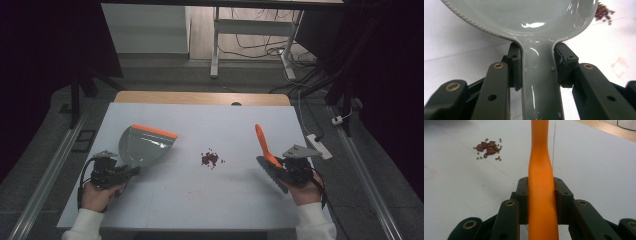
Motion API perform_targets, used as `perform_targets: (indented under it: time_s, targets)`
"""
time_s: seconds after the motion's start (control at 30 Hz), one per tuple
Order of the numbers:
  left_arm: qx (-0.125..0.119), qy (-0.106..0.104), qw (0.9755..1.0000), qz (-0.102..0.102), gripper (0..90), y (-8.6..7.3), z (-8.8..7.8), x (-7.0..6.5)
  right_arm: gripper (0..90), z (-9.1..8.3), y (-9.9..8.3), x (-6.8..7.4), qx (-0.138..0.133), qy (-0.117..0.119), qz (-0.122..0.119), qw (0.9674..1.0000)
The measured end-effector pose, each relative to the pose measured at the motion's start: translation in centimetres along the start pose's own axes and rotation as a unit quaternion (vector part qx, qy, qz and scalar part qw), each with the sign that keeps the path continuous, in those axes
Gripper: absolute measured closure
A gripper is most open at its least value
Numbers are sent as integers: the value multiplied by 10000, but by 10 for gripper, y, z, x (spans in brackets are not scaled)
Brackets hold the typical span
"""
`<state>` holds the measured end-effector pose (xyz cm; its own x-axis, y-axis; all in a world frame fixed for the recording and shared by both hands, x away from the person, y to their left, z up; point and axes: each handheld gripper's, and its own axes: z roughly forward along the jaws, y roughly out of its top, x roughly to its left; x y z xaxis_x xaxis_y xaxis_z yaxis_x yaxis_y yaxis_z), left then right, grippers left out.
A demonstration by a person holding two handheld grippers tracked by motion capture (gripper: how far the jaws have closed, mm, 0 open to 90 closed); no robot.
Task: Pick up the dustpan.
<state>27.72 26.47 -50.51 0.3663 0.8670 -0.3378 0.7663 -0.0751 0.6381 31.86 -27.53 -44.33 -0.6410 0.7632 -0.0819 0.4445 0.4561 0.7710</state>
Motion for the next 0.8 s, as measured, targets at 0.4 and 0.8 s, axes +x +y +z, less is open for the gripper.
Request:
perform_targets:
  time_s: [0.4,0.8]
  targets:
    - [-131,-349,9988,320,621,19,5,17,700,8,8,0,-119,111,65,9998]
    - [19,-640,9954,710,620,24,8,13,701,18,24,5,-196,92,67,9997]
